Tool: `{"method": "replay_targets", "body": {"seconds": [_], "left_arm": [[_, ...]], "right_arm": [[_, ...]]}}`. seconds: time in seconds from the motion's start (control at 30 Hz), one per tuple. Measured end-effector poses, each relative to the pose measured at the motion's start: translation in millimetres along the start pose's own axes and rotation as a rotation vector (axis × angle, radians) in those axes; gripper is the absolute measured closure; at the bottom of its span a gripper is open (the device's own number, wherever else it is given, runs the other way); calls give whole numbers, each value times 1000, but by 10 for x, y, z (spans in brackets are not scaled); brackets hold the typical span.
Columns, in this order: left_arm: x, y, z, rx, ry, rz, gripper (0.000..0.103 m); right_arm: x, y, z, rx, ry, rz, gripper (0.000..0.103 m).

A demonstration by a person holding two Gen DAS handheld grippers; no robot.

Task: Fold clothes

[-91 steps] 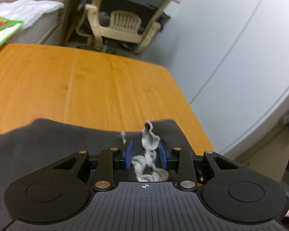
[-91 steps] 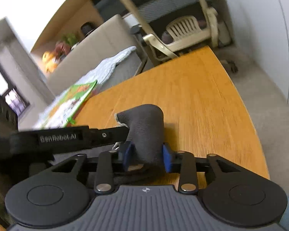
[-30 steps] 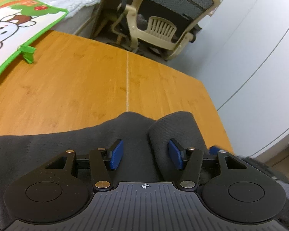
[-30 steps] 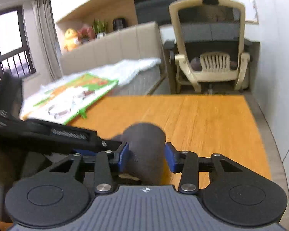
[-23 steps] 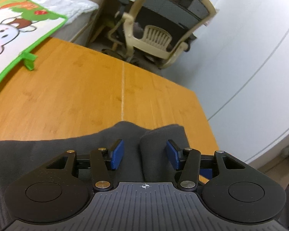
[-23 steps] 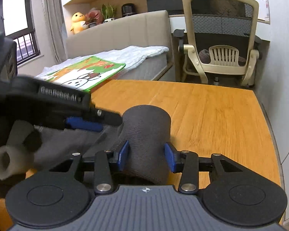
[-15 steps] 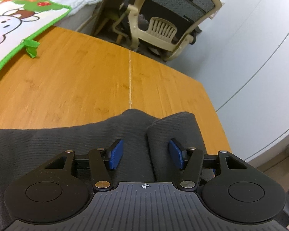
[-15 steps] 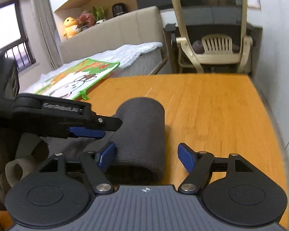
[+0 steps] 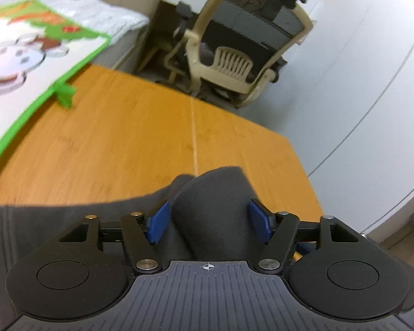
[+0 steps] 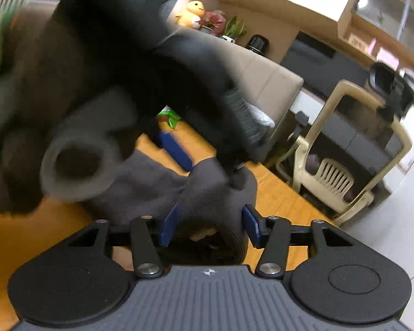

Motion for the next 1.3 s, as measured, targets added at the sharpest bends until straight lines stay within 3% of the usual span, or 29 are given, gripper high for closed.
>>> {"method": "replay_targets", "body": {"seconds": [0.1, 0.27, 0.33, 0.37, 0.43, 0.5, 0.6, 0.67, 0.83, 0.93, 1.0, 1.07, 1.17, 1.23, 1.3], "left_arm": [[-55, 99, -27, -20, -9, 6, 31], [-120, 148, 1, -39, -21, 15, 29], [-146, 162, 16, -45, -27, 20, 29], [-160, 168, 24, -48, -30, 22, 29], [-186, 182, 39, -54, -35, 26, 30], [-212, 195, 53, -60, -41, 30, 30], [-263, 196, 114, -71, -62, 20, 30], [-292, 161, 164, -68, -78, 4, 29], [-231, -63, 195, 5, -73, -22, 24], [-97, -94, 135, 58, -37, 49, 22], [-46, -19, 94, 61, -29, 83, 21], [-43, 76, 72, 49, -29, 122, 21], [-56, 193, 52, 39, -26, 138, 23], [-66, 195, 48, 43, -28, 137, 23], [-69, 177, 44, 52, -30, 140, 23]], "right_arm": [[-42, -205, 37, 168, 7, 58, 25], [170, -445, -31, 460, 65, 135, 19], [301, -535, -89, 594, 95, 183, 27], [332, -575, -108, 627, 99, 186, 40], [362, -652, -135, 664, 98, 175, 49], [329, -654, -106, 571, 83, 95, 52], [239, -445, -74, 261, 32, -91, 52], [207, -243, -95, 64, 23, -167, 52], [300, 237, -205, -275, 4, -233, 48], [307, 332, -221, -322, -11, -213, 44], [270, 265, -192, -266, -1, -167, 35], [166, 68, -107, -104, 12, -61, 22], [28, -289, 10, 197, 6, 101, 21], [62, -533, 36, 415, 3, 174, 27], [143, -685, -23, 547, 18, 187, 55]]}}
Point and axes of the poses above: each gripper's, at about its wrist camera, not at the fingertips, and x roughly the way its jaws point, y to its left, z to its top, the point moved 1 cm from there along x, roughly the way its jaws point, and after that the axes turned 7 degrees about x, right-handed, at the moved point
